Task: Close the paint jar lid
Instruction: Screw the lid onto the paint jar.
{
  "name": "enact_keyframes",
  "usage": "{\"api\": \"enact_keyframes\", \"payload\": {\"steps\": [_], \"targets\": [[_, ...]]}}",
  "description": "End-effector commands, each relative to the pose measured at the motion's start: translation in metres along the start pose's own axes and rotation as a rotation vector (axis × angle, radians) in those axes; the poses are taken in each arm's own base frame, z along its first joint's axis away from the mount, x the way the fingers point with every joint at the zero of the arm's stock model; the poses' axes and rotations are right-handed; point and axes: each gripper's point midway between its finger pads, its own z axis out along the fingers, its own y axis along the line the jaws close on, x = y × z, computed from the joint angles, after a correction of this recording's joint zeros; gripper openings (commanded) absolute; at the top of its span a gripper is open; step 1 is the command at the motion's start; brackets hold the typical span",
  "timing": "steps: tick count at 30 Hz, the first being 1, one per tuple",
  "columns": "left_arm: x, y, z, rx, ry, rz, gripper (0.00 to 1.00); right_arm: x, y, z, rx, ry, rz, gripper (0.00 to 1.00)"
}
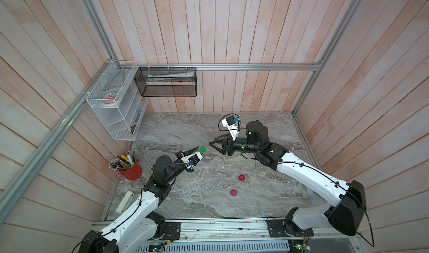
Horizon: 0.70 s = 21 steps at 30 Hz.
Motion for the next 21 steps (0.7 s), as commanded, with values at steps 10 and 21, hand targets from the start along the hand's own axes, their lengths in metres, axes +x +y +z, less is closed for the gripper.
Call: {"api": "enact_keyframes", "payload": {"steps": [10, 21], "targets": [[-0.034, -0.051, -0.002, 0.431, -0.13, -0.126, 0.29, 0.04, 0.015, -0.03, -0.06, 0.037, -0.568, 0.53], [-0.037, -0.056, -0.004, 0.475, -0.139, -0.146, 0.29, 0.063, 0.023, -0.008, -0.19, 0.156, -0.599, 0.48]]}}
